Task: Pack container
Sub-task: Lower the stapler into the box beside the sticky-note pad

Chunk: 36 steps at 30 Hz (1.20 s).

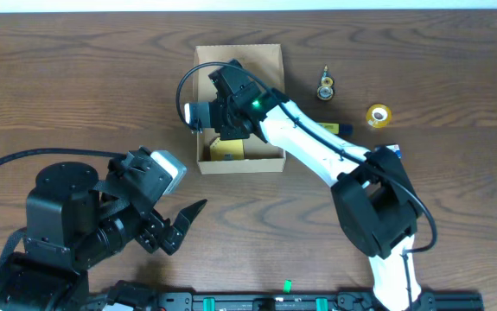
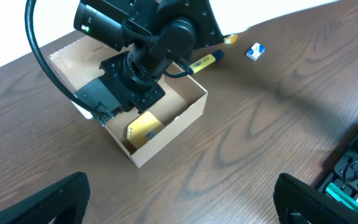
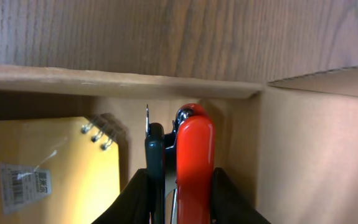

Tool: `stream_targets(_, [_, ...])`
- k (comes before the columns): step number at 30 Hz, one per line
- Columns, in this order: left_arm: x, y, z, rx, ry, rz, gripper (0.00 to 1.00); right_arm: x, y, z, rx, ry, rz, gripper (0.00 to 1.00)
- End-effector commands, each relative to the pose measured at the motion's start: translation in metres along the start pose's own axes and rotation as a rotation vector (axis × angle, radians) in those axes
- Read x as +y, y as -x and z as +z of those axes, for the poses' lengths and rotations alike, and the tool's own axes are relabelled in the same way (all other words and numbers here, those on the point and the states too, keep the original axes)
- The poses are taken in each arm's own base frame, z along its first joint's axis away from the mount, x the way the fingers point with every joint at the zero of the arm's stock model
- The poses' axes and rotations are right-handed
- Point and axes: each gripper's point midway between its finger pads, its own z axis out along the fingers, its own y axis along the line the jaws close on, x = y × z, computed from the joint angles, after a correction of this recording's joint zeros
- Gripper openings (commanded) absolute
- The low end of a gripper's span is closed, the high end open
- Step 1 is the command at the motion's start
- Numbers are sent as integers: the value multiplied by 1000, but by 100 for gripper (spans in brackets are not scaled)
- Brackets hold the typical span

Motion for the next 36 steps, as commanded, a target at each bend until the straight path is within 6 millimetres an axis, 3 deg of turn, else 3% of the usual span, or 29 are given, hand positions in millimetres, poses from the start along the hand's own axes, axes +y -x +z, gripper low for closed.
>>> stream_targets(1, [-2,6,-5,-21,-7,12,95,5,17,0,-55,22,-26,1])
stream_targets(36, [-2,6,-5,-21,-8,12,95,21,6,25,-38,83,-17,1])
